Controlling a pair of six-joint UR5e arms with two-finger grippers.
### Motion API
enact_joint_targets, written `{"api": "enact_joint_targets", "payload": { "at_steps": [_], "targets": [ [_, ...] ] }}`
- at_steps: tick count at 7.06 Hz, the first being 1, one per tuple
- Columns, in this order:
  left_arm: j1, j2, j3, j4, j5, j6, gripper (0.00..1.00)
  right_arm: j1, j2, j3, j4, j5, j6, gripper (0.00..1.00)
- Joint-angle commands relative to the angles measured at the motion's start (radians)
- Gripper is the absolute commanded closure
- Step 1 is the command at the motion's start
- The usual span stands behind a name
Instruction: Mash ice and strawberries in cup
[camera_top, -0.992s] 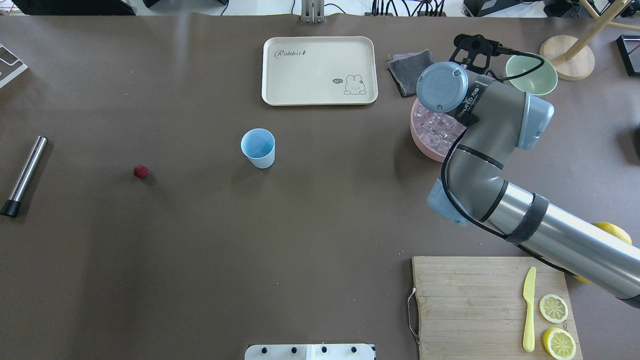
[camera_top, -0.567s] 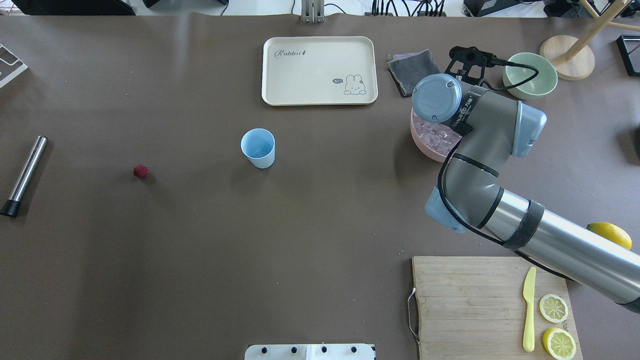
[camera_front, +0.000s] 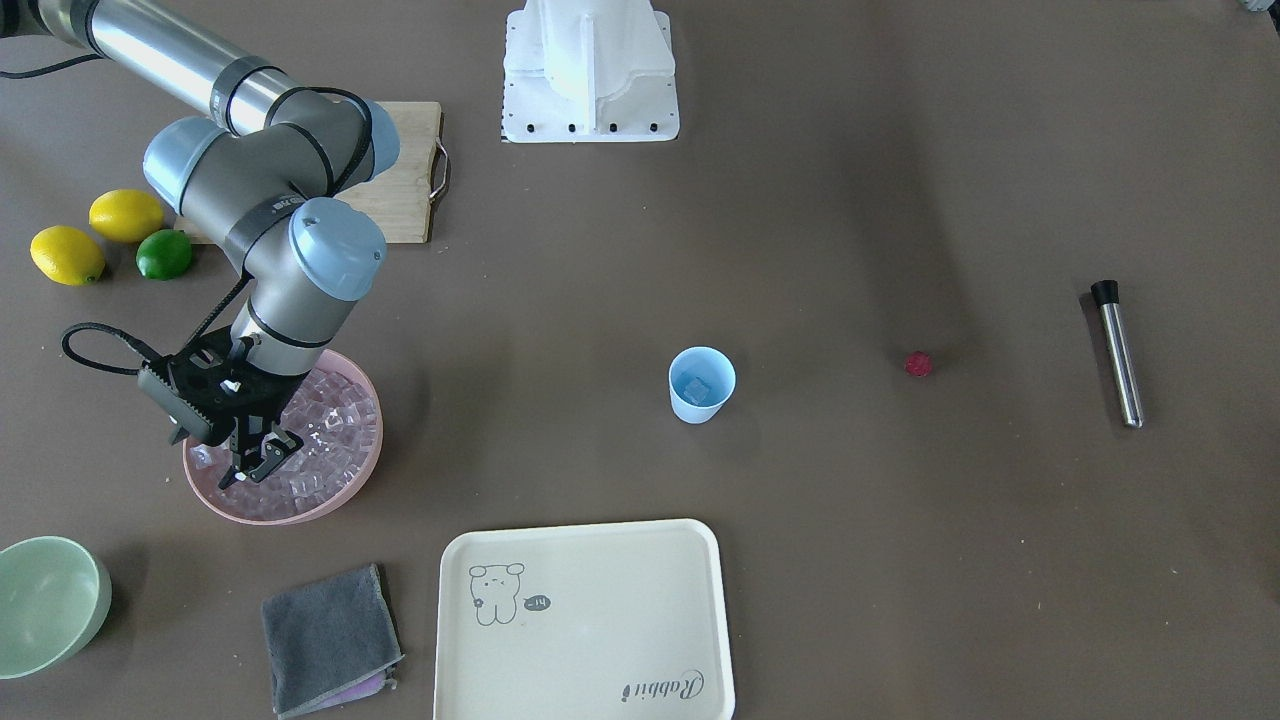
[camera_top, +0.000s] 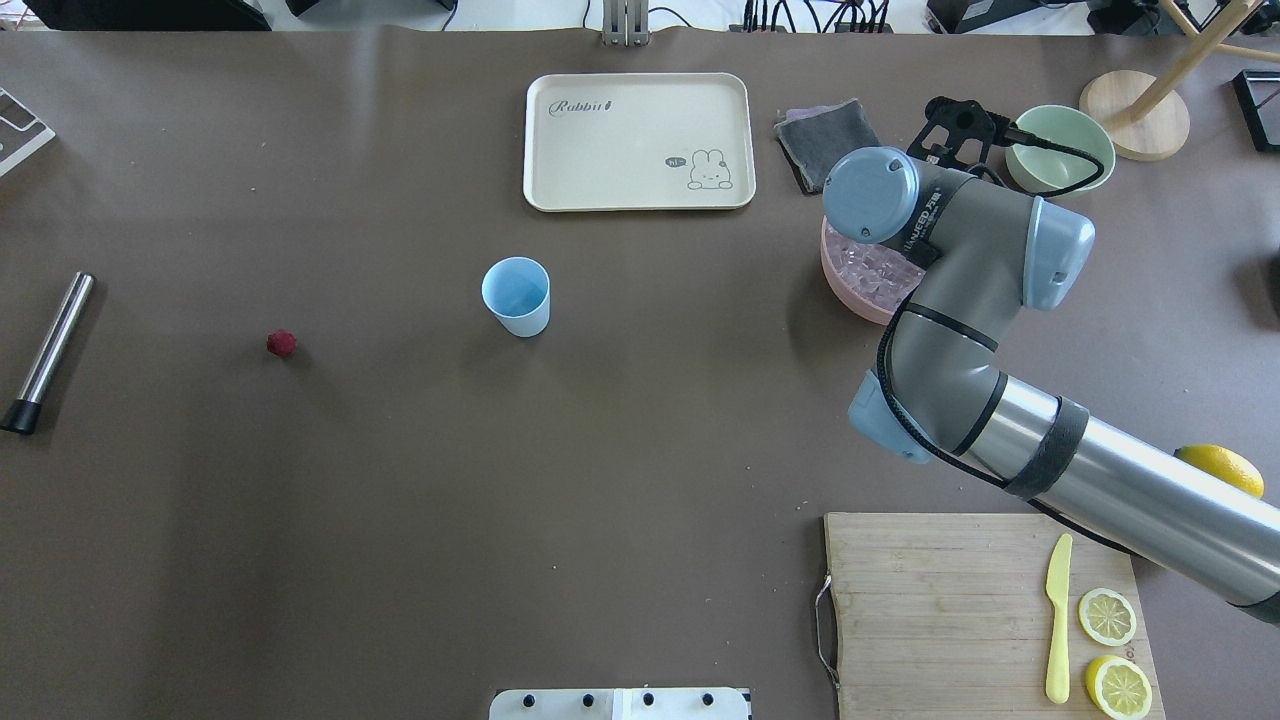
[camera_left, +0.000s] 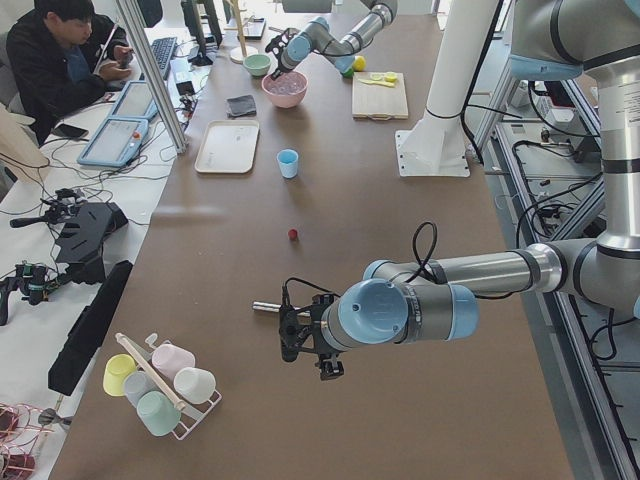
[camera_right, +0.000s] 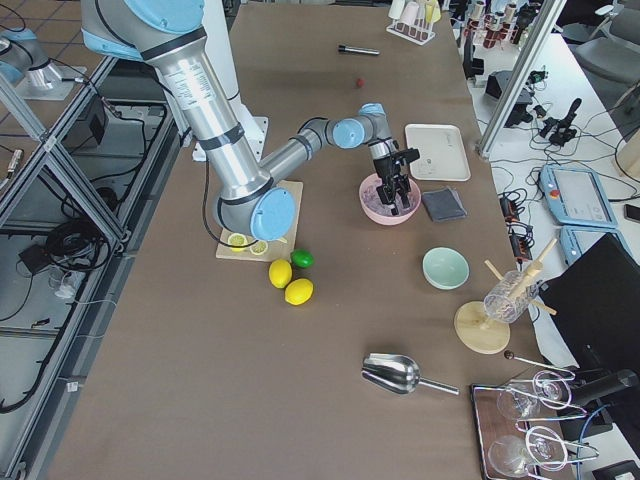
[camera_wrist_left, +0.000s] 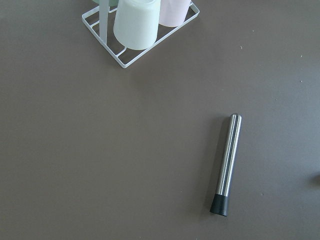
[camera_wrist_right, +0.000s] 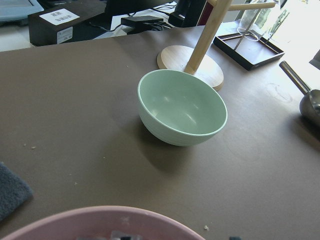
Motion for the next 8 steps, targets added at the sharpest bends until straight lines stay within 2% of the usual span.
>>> {"api": "enact_joint_targets", "payload": {
  "at_steps": [1,5,7,8],
  "targets": [
    [0.004,-0.032,0.003,0.001,0.0,-0.001,0.01,-0.003,0.04,-0.013,-0.092,0.0,0.049,0.32],
    [0.004,-0.027,0.001,0.001,0.0,0.0,0.01,-0.026,0.058,-0.036,-0.143,0.0,0.046,0.32],
    [0.002,-0.024,0.004,0.0,0.0,0.0,0.01,-0.026,0.1,-0.05,-0.16,0.0,0.033,0.46],
    [0.002,-0.023,0.006,0.0,0.0,0.0,0.01,-0.026,0.098,-0.053,-0.16,0.0,0.027,0.45]
  ]
}}
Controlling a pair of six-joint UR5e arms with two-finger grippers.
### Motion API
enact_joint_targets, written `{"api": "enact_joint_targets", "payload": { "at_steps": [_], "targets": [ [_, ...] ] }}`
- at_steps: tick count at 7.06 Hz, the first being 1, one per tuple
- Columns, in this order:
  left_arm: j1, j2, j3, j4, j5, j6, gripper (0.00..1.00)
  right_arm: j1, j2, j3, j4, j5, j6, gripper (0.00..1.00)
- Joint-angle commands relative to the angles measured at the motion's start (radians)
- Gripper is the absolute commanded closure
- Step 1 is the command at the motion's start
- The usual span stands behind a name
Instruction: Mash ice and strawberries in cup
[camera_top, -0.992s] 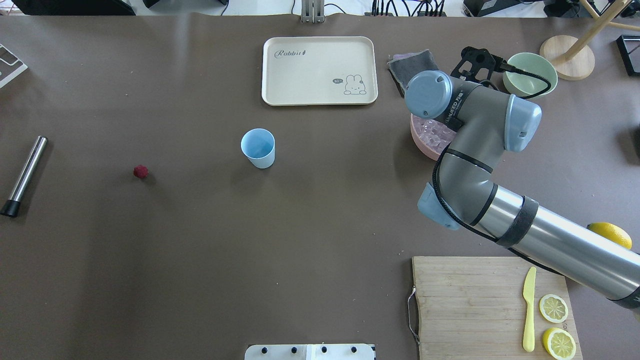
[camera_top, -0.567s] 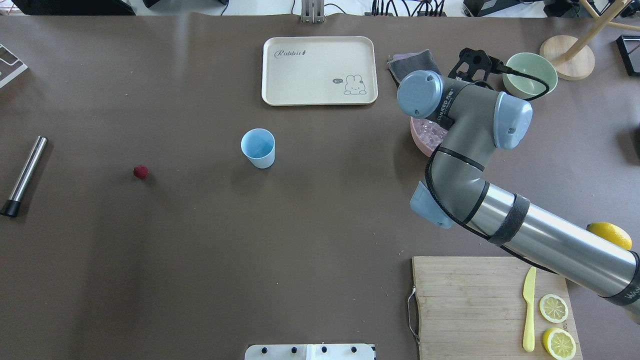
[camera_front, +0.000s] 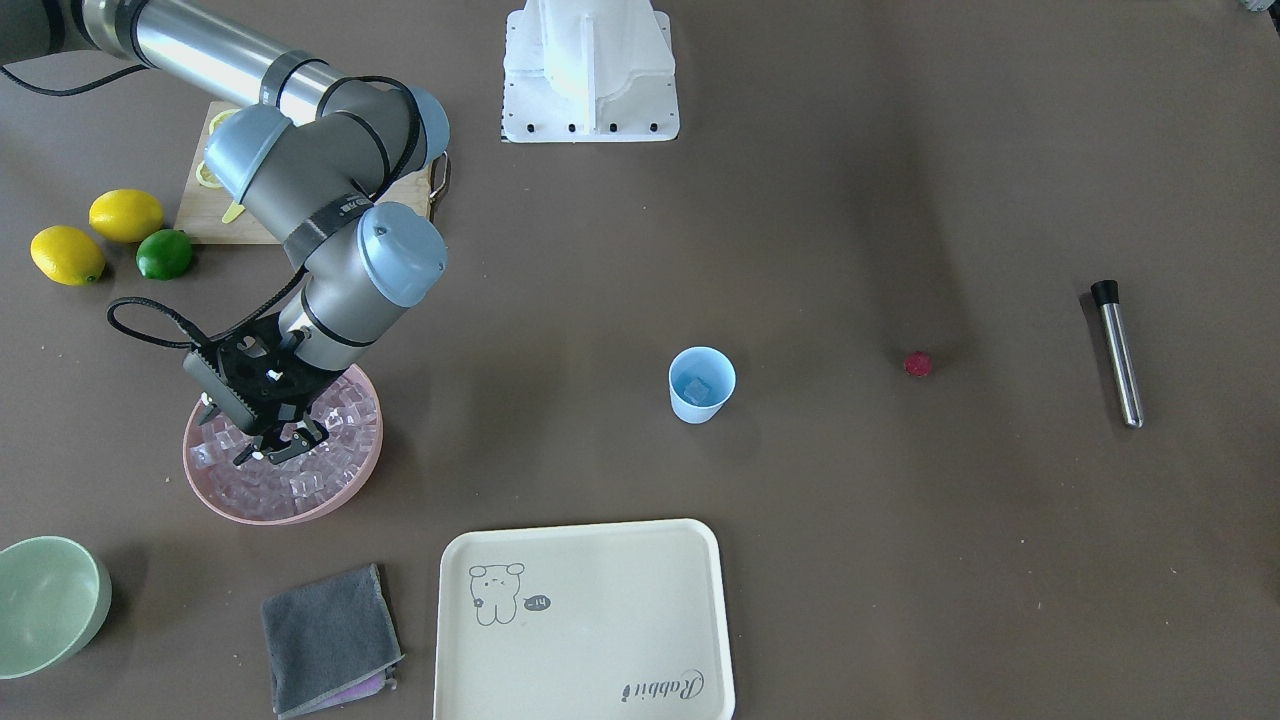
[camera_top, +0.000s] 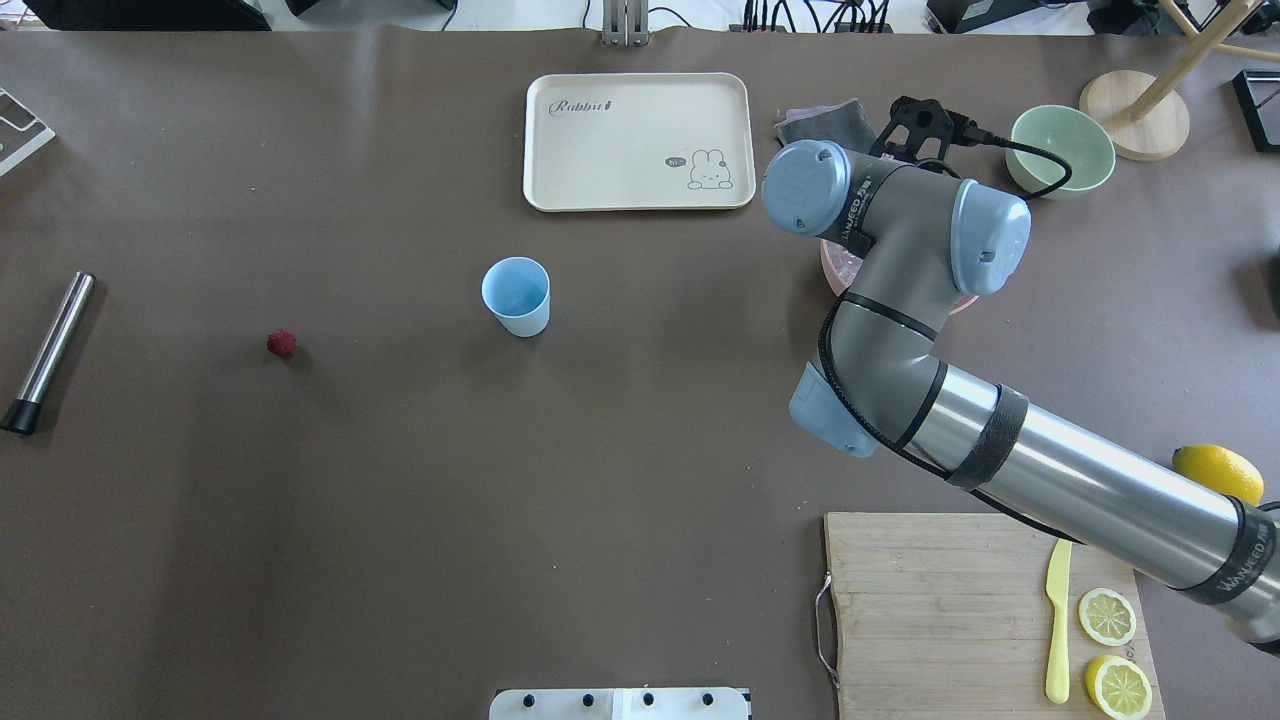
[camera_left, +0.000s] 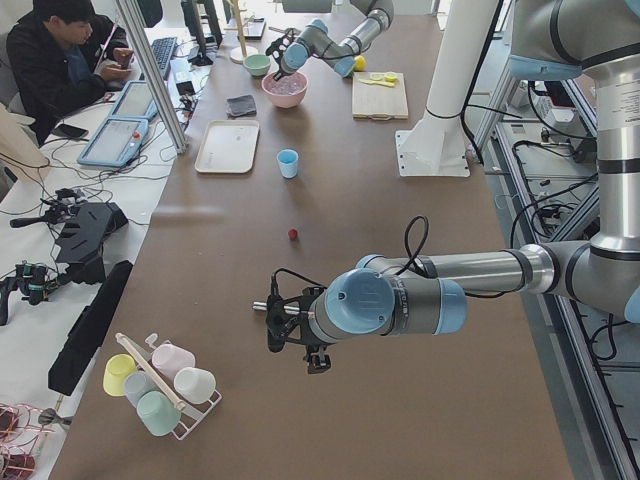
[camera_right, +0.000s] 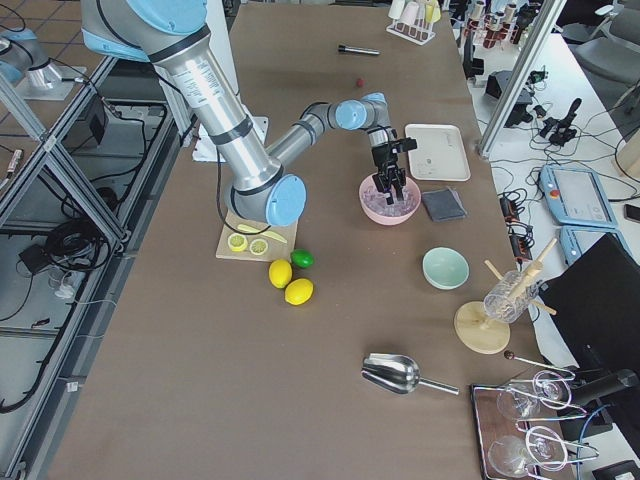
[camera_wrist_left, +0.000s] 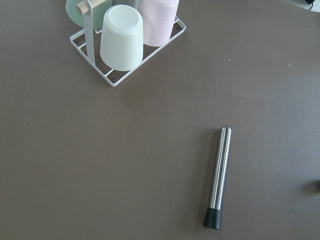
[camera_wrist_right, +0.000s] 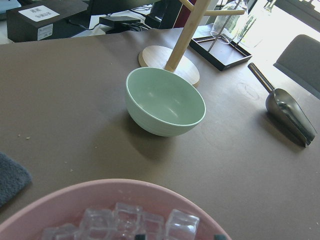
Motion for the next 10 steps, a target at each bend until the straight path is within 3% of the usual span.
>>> {"api": "enact_joint_targets", "payload": {
  "at_steps": [1,10],
  "targets": [
    [0.0,0.002,0.006,-0.001,0.0,0.0,0.01,-0.001,-0.011,-0.008,-0.002,0.0,-0.008,0.43],
    [0.001,0.004,0.003,-0.001,0.0,0.0,0.01,0.016,-0.041,-0.055,0.08,-0.005,-0.01,0.45]
  ]
}}
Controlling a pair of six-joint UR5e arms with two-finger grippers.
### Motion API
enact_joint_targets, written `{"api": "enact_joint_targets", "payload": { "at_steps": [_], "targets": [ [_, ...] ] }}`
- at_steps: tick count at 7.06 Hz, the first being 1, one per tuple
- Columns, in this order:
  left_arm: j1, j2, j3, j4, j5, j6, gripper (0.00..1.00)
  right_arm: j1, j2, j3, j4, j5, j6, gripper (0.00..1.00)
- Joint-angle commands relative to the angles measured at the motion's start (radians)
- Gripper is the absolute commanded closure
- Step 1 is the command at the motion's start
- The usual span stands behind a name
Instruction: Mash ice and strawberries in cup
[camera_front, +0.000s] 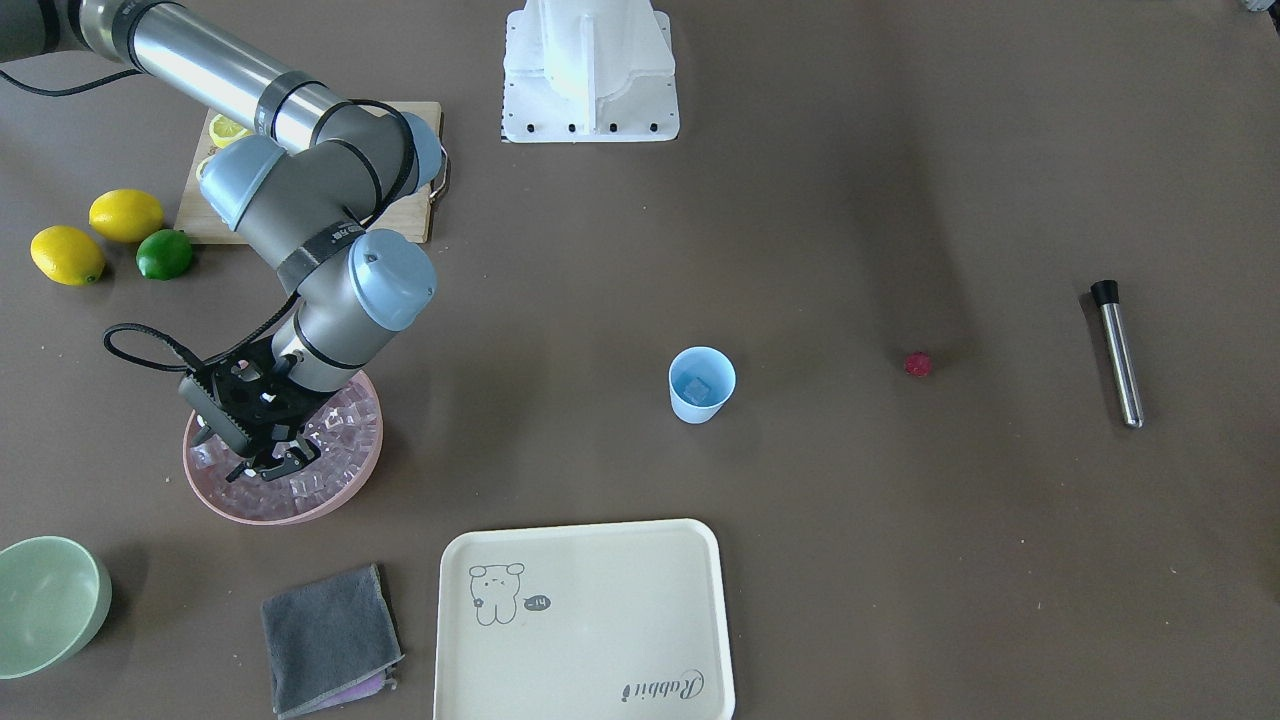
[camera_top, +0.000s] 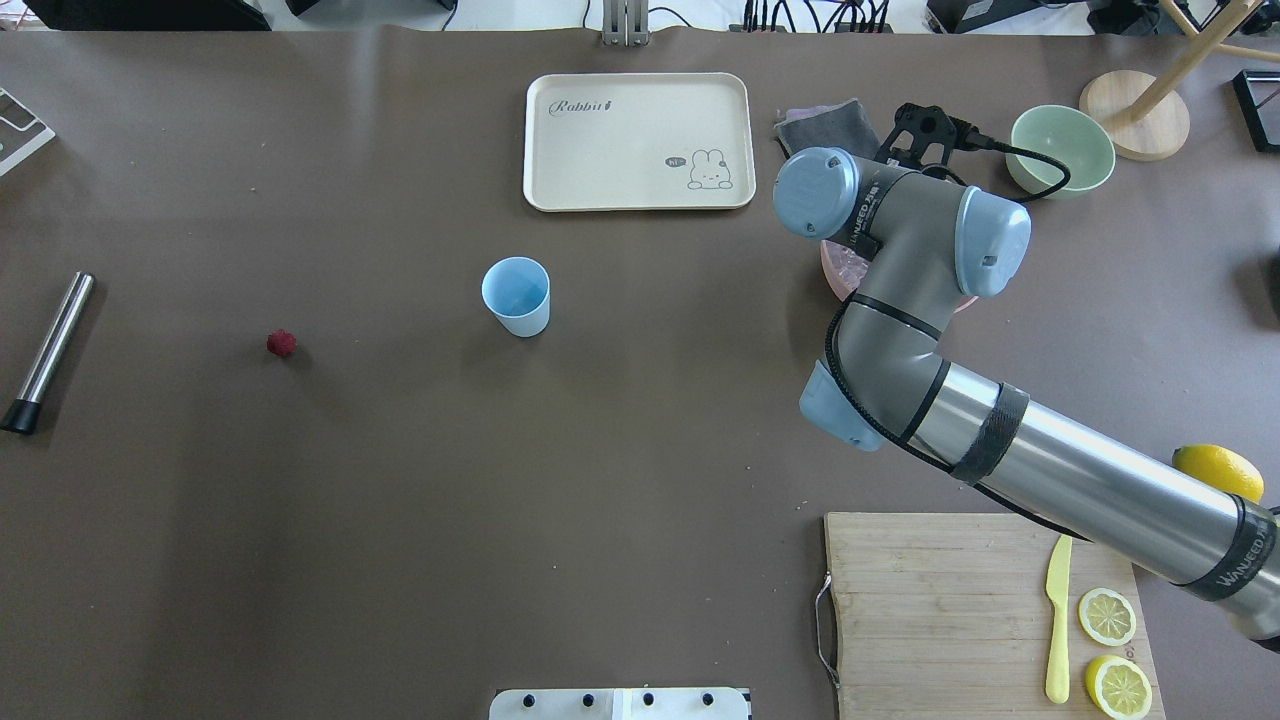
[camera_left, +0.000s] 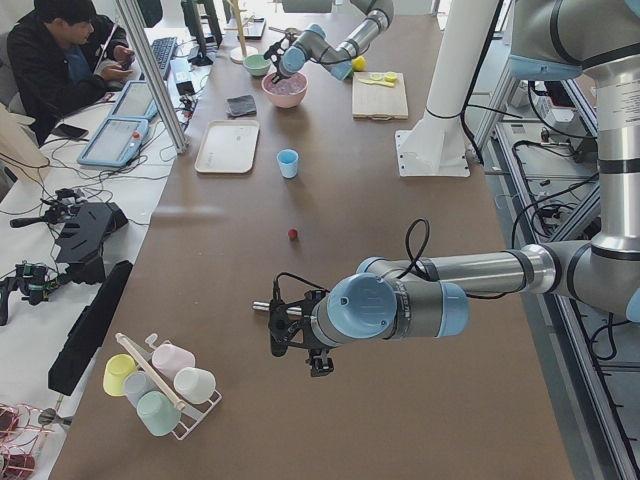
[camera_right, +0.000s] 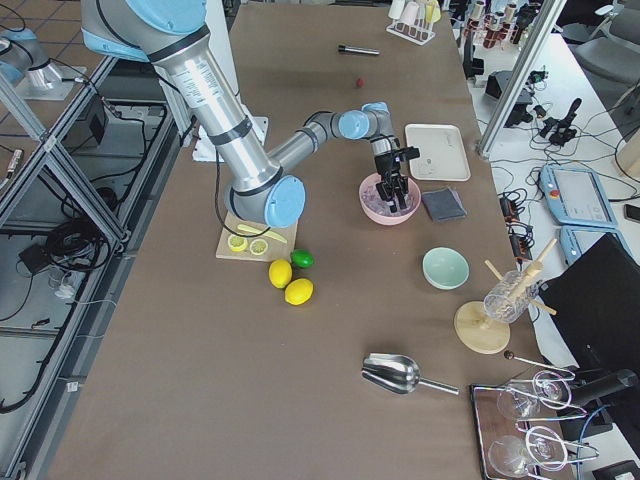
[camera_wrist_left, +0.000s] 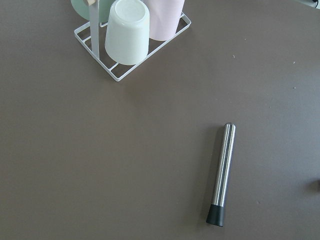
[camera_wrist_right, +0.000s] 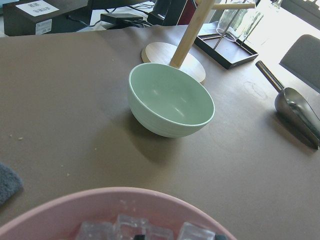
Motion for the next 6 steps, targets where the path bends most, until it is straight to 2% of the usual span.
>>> {"api": "enact_joint_targets", "payload": {
  "at_steps": [1,5,6],
  "targets": [
    [0.001,-0.006,0.0,0.0,0.0,0.0,0.01,0.011,-0.037,0.017,0.009,0.0,-0.001,0.45],
    [0.001,-0.008,-0.001,0.0,0.0,0.0,0.01,0.0,-0.03,0.019,0.01,0.0,0.016,0.81],
    [0.001,-0.006,-0.001,0.0,0.0,0.0,0.01,0.0,-0.024,0.019,0.009,-0.002,0.016,0.84]
  ]
}}
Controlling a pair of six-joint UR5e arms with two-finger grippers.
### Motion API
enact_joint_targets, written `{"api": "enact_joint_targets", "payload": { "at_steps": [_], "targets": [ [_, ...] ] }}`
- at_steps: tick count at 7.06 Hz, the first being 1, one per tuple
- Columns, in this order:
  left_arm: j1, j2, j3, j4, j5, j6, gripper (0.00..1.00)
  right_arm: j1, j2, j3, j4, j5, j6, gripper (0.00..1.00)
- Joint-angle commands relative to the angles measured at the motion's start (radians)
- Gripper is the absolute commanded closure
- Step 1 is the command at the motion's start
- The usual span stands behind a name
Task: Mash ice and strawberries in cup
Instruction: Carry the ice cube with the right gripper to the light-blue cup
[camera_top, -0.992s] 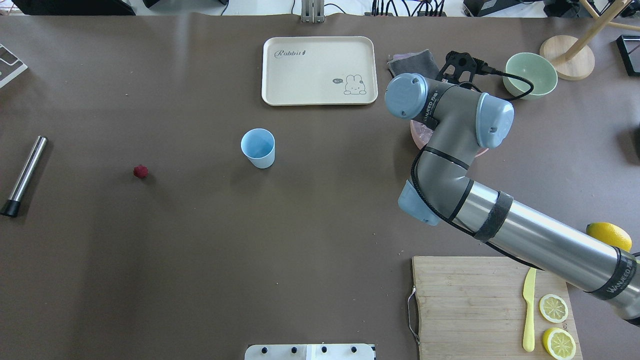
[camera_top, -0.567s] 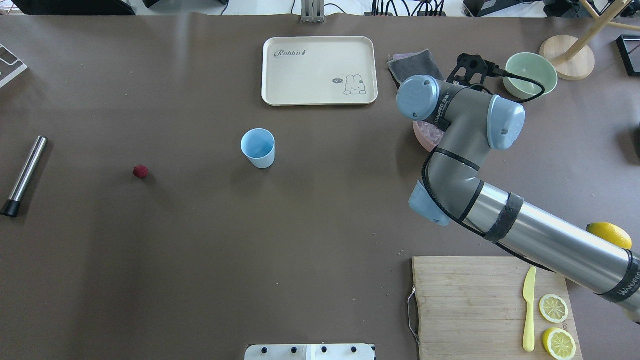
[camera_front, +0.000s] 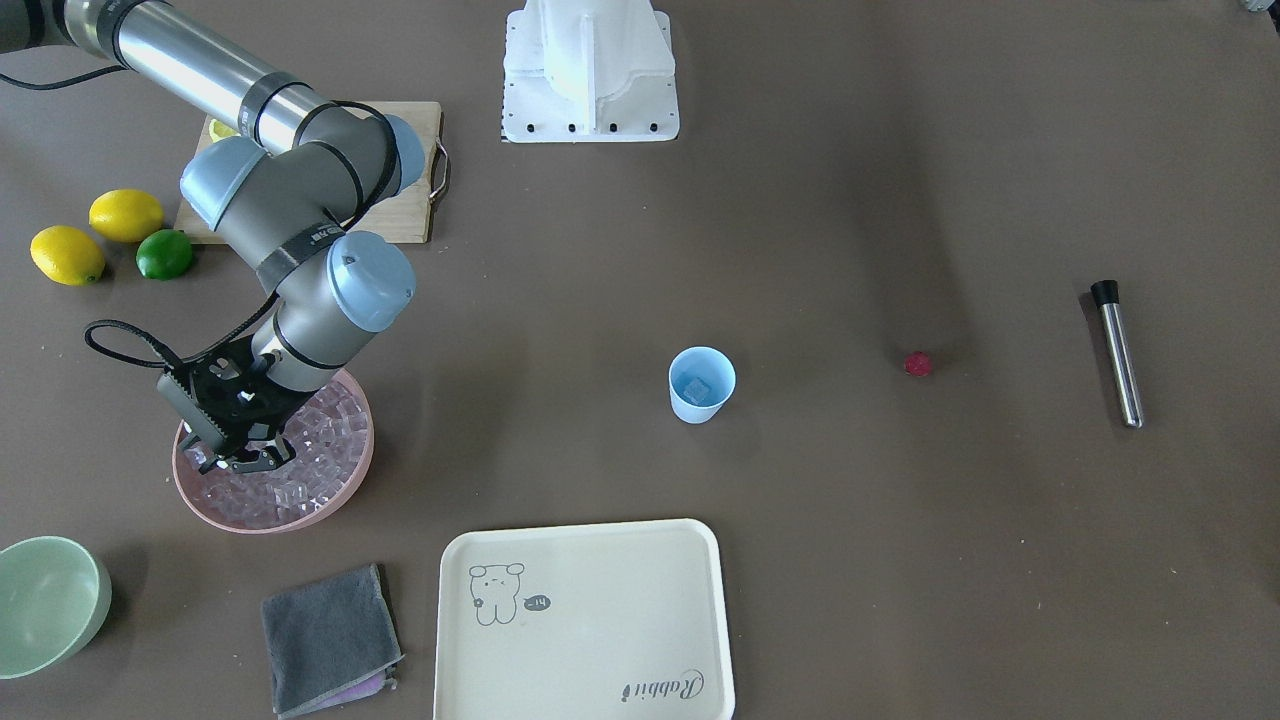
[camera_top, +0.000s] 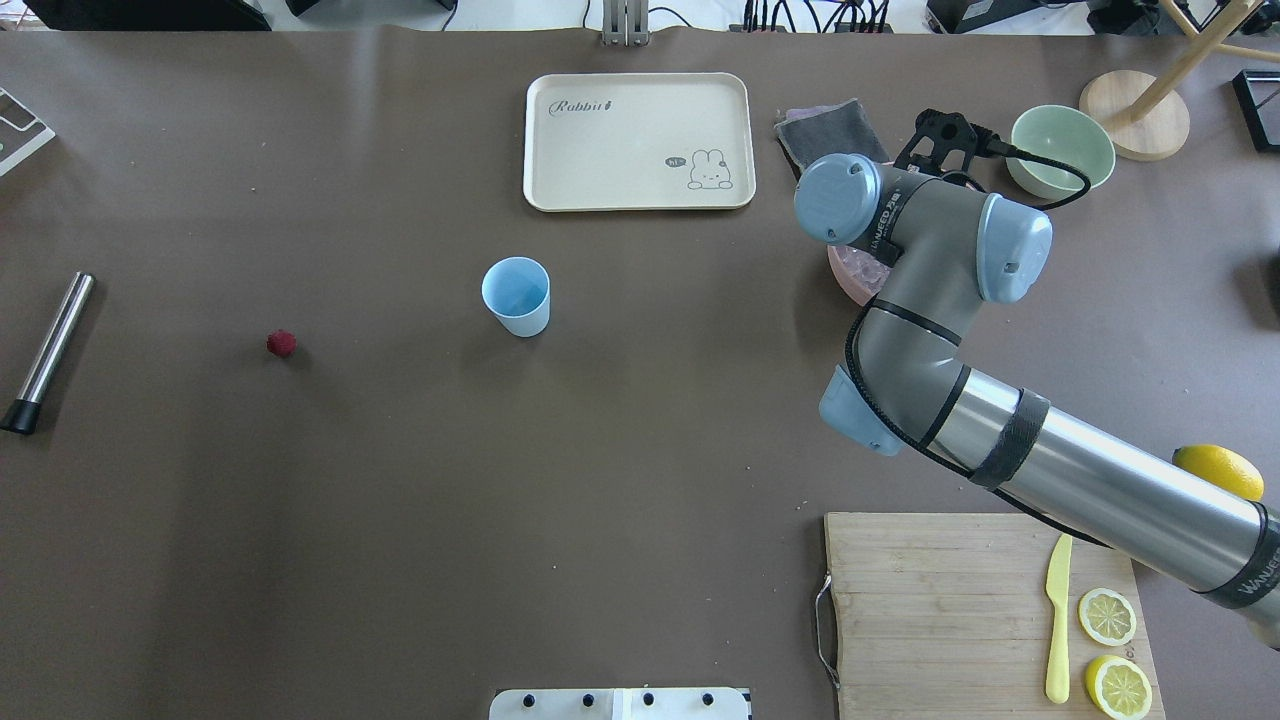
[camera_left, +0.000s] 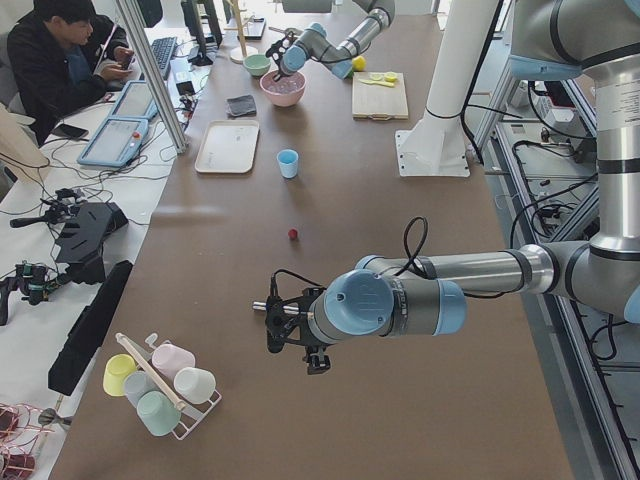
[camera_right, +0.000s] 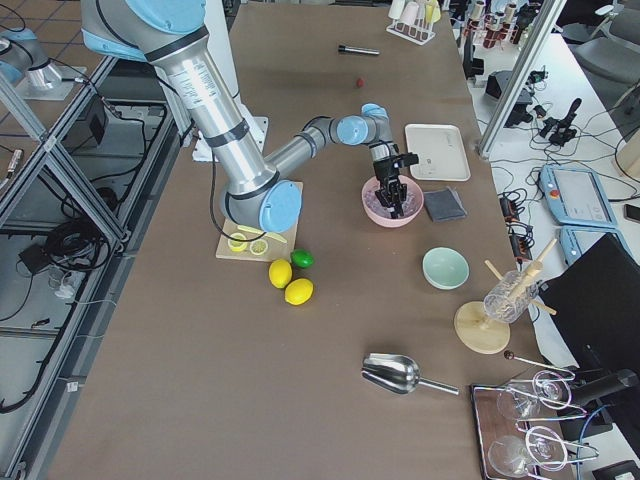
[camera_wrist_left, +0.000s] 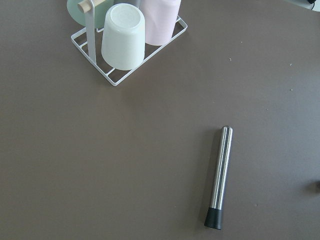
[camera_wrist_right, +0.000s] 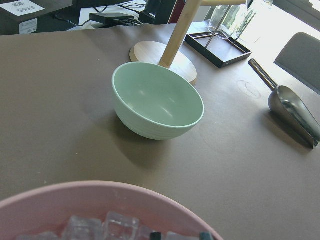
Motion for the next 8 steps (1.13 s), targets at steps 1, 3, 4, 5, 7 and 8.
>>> {"api": "enact_joint_targets", "payload": {
  "at_steps": [1,3,4,5,7,8],
  "targets": [
    [0.0,0.002,0.001,0.0,0.0,0.0,0.01,0.006,0.02,0.048,-0.025,0.0,-0.003,0.85],
    [0.0,0.008,0.004,0.0,0.0,0.0,0.01,0.014,0.087,0.116,-0.091,0.005,-0.016,0.89],
    [-0.002,0.009,0.003,0.0,0.0,0.0,0.01,-0.002,0.128,0.117,-0.068,0.022,-0.014,0.89],
    [-0.002,0.011,0.004,0.0,0.0,0.0,0.01,-0.049,0.22,0.117,-0.076,0.043,-0.014,0.89],
    [-0.003,0.009,0.008,0.0,0.0,0.0,0.01,-0.168,0.341,0.108,-0.022,0.053,-0.031,0.88],
    [-0.005,0.002,0.008,0.0,0.0,0.0,0.01,-0.225,0.368,0.079,0.145,0.049,-0.114,0.9]
  ]
}}
